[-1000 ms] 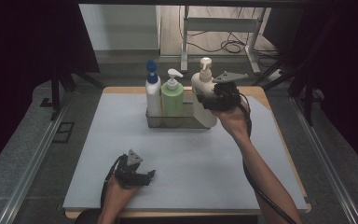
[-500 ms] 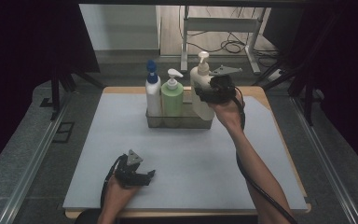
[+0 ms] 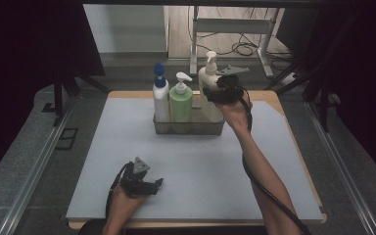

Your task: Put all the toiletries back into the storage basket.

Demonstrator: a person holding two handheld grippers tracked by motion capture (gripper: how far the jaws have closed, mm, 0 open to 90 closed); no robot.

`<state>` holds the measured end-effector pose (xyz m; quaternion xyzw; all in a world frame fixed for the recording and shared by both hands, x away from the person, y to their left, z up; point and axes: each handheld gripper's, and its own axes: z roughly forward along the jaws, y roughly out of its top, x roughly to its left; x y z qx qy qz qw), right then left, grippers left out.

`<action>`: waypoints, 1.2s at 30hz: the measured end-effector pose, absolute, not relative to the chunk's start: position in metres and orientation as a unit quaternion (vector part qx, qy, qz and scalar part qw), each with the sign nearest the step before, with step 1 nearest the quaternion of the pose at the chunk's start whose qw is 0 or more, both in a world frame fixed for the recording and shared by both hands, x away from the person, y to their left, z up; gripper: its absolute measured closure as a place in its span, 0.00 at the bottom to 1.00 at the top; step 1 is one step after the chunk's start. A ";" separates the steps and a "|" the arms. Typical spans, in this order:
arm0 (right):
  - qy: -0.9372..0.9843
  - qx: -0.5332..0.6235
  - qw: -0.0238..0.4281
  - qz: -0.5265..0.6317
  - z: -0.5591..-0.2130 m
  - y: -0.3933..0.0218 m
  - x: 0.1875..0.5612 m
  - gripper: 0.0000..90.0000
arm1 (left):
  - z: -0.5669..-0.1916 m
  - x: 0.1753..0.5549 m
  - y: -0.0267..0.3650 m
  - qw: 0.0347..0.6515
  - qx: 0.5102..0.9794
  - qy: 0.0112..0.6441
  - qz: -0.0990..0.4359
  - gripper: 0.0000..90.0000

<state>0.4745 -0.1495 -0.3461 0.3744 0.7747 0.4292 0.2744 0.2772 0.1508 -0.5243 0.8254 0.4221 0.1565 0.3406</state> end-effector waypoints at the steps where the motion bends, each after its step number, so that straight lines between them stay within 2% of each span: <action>1: 0.774 0.375 0.275 0.430 -0.347 -0.149 0.476 0.43 | -0.524 0.277 0.151 0.340 0.825 0.423 0.156 0.18; 22: 0.773 0.381 0.277 0.425 -0.373 -0.133 0.497 0.43 | -0.524 0.277 0.151 0.340 0.826 0.422 0.156 0.18; 36: 0.780 0.389 0.263 0.414 -0.392 -0.134 0.494 0.43 | -0.524 0.277 0.151 0.339 0.826 0.422 0.156 0.18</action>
